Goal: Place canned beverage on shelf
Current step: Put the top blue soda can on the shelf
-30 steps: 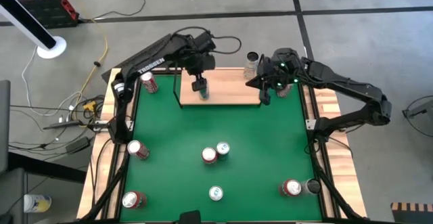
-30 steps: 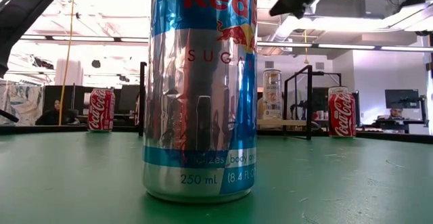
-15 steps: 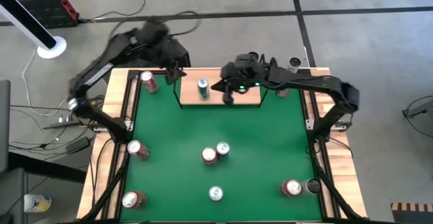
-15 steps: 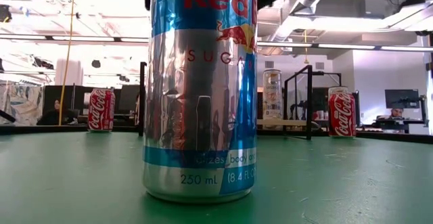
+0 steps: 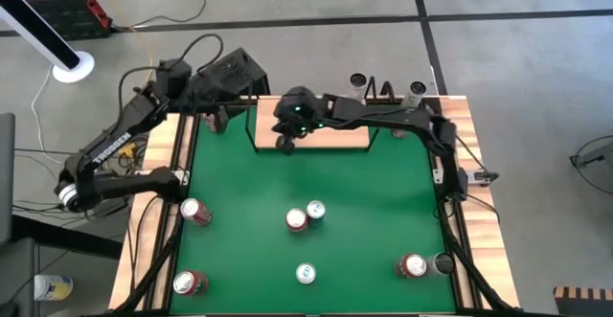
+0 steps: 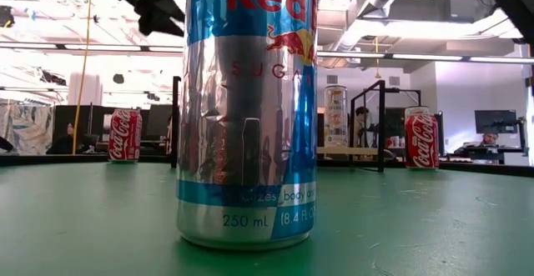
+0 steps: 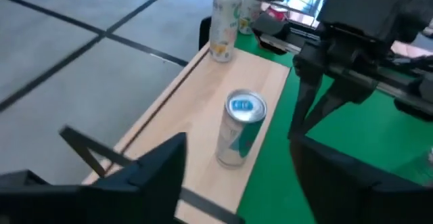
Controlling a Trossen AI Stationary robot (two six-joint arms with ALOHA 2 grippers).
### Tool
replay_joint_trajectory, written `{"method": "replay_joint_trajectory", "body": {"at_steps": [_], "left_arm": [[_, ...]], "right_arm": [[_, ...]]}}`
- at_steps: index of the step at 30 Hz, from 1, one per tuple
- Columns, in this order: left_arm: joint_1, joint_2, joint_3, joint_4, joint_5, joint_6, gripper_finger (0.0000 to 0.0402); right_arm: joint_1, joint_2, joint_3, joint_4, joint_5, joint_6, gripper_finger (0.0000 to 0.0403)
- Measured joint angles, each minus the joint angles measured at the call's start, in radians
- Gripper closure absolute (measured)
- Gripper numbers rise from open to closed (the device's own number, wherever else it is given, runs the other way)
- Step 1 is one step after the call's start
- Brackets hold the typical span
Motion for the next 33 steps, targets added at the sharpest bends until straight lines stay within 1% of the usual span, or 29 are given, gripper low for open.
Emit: {"method": "replay_joint_trajectory", "body": {"at_steps": [3,7,8,9,11,17,23,29,33], "left_arm": [[0.005,-0.018,-0.042,0.0,0.004,0.001,0.0244],[0.005,-0.022,-0.054,-0.008,0.006,0.003,0.0357],[0.004,-0.022,-0.054,-0.007,0.006,0.007,0.0379],[0.004,-0.022,-0.053,-0.004,0.006,0.01,0.0388],[0.004,-0.022,-0.053,0.0,0.006,0.02,0.0392],[0.004,-0.022,-0.053,-0.001,0.006,0.019,0.04],[0.004,-0.022,-0.053,-0.004,0.006,0.01,0.0401],[0.004,-0.022,-0.053,-0.004,0.006,0.001,0.0401],[0.004,-0.022,-0.053,-0.004,0.006,0.0,0.0401]], "right_arm": [[0.008,0.055,0.073,-0.062,0.074,0.014,0.0379],[0.008,0.107,0.128,-0.126,0.144,0.044,0.0379],[0.006,0.116,0.136,-0.136,0.151,0.054,0.0379],[0.004,0.122,0.14,-0.15,0.157,0.063,0.0379],[-0.003,0.124,0.14,-0.159,0.166,0.07,0.0379],[-0.003,0.124,0.143,-0.165,0.239,0.071,0.0379],[-0.023,0.124,0.143,-0.217,0.245,0.097,0.0379],[-0.041,0.124,0.143,-0.223,0.259,0.144,0.0379],[-0.045,0.124,0.143,-0.211,0.229,0.149,0.0379]]}}
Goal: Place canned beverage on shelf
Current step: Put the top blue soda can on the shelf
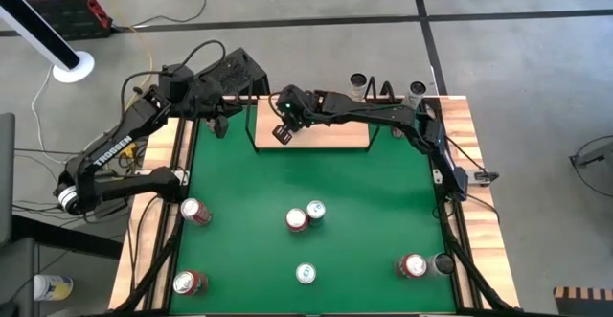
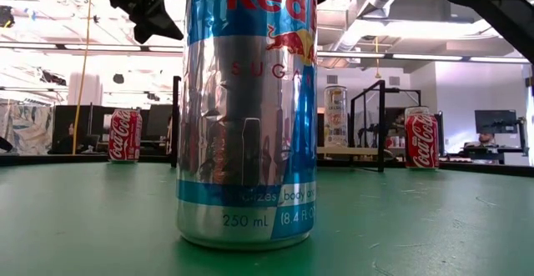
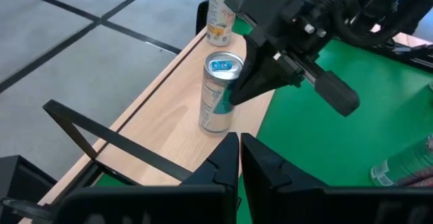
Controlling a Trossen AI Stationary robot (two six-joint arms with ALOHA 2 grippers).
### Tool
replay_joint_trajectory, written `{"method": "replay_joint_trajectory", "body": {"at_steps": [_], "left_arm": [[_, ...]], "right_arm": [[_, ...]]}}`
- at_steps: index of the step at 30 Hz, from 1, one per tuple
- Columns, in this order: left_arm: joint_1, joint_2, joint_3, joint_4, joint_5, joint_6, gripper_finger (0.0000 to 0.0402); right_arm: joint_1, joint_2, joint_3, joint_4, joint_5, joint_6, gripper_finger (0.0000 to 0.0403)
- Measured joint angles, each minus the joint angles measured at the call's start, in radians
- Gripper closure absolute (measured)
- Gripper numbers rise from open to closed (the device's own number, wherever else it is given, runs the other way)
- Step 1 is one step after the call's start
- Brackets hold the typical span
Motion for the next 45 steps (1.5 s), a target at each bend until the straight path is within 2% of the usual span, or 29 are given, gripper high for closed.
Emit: {"method": "replay_joint_trajectory", "body": {"at_steps": [6,9,13,21,45], "left_arm": [[0.0,0.0,0.0,0.0,-0.003,0.008,0.0401],[0.0,0.0,0.0,0.0,-0.008,0.018,0.0401],[0.0,0.0,0.001,0.0,-0.012,0.02,0.0401],[0.0,0.0,0.001,0.0,-0.012,0.011,0.0401],[0.0,0.001,0.001,-0.036,-0.011,0.001,0.0401]], "right_arm": [[0.029,0.0,-0.001,0.071,-0.016,0.013,0.0384],[0.038,0.0,-0.001,0.111,0.008,0.049,0.0383],[0.029,0.0,-0.001,0.127,0.055,0.049,0.0383],[-0.014,0.0,-0.001,0.124,0.061,0.044,0.0383],[-0.069,-0.016,0.002,-0.044,0.098,0.035,0.0383]]}}
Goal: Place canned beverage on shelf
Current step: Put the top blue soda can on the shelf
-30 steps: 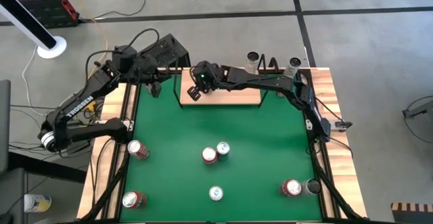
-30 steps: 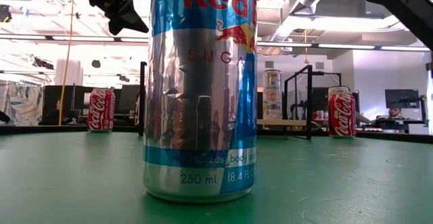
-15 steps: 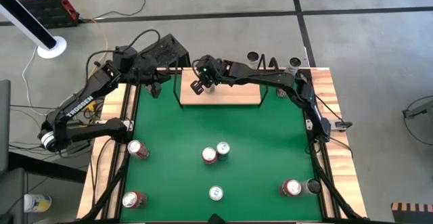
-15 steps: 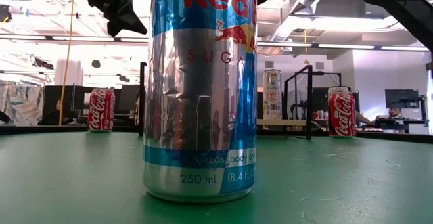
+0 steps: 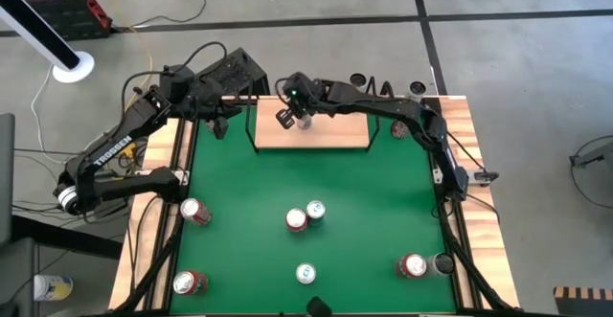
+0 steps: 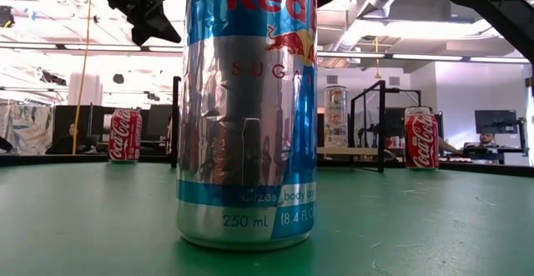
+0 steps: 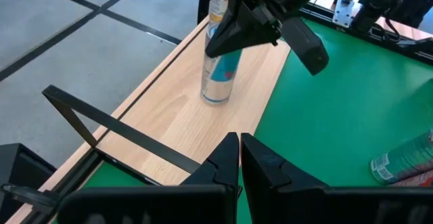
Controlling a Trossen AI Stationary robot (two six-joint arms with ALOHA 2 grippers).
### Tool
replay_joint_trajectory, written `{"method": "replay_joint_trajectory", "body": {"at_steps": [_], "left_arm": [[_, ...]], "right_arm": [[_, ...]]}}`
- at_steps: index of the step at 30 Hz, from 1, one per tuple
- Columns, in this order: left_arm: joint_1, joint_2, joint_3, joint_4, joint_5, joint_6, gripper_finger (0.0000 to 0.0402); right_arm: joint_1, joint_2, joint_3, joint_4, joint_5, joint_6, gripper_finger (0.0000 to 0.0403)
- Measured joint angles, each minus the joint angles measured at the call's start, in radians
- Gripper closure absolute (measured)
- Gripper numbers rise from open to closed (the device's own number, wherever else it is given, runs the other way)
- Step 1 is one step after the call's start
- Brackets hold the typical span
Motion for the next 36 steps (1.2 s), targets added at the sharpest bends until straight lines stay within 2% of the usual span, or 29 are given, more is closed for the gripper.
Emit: {"method": "replay_joint_trajectory", "body": {"at_steps": [17,25,30,36], "left_arm": [[0.0,0.0,0.0,0.0,0.0,0.0,0.0401],[0.0,0.0,0.0,0.0,0.0,0.0,0.0401],[0.0,0.0,0.0,0.0,-0.001,0.003,0.0401],[0.0,0.0,0.0,0.001,-0.008,0.005,0.0401]], "right_arm": [[-0.046,-0.046,-0.005,-0.166,0.021,-0.043,0.0383],[-0.073,-0.055,-0.006,-0.192,0.019,-0.048,0.0383],[-0.076,-0.08,-0.006,-0.186,-0.028,-0.071,0.0384],[-0.07,-0.165,-0.005,-0.245,-0.137,-0.15,0.0384]]}}
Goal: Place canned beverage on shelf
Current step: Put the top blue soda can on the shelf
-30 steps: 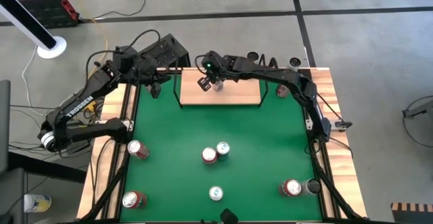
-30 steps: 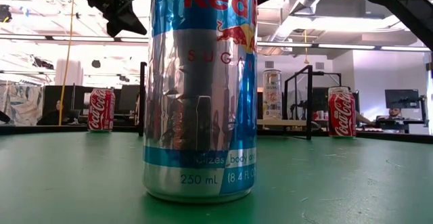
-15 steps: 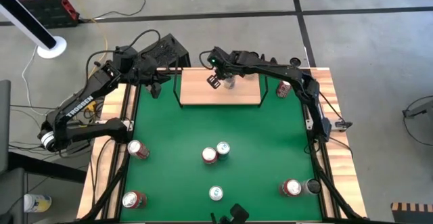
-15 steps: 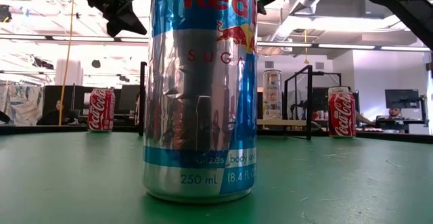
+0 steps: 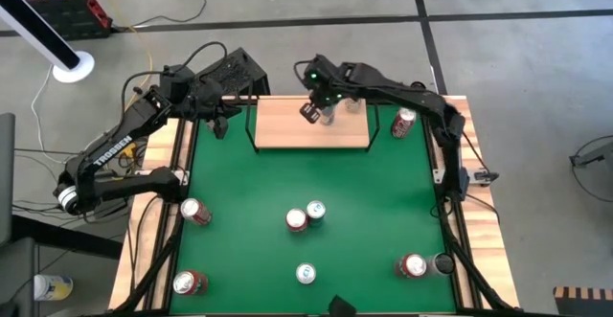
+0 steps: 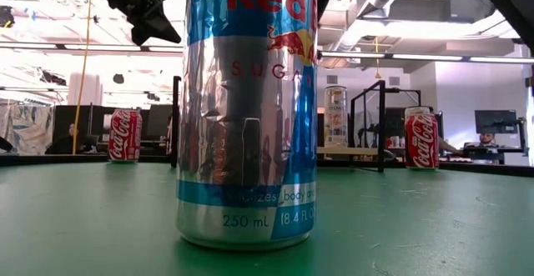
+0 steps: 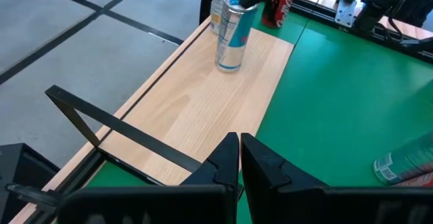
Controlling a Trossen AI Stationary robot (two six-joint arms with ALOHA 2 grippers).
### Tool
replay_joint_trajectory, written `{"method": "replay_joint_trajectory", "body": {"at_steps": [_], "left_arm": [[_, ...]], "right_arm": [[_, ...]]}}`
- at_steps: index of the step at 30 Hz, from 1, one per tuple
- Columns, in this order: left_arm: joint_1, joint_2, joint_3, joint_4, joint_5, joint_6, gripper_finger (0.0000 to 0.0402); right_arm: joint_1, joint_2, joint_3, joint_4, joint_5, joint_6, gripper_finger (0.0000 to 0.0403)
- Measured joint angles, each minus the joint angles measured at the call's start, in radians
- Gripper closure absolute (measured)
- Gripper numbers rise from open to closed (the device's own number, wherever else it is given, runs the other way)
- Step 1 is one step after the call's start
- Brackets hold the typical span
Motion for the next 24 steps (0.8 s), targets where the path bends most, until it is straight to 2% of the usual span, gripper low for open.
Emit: {"method": "replay_joint_trajectory", "body": {"at_steps": [5,12,24], "left_arm": [[0.0,0.0,0.0,0.002,0.0,0.0,0.0401],[0.0,0.0,0.0,0.029,-0.001,-0.019,0.0401],[0.0,0.0,0.0,0.035,-0.003,-0.061,0.0401]], "right_arm": [[-0.012,-0.065,0.003,-0.147,-0.099,-0.133,0.0384],[-0.066,-0.047,0.0,-0.287,-0.256,-0.351,0.0384],[-0.103,-0.032,0.001,-0.269,-0.264,-0.431,0.0384]]}}
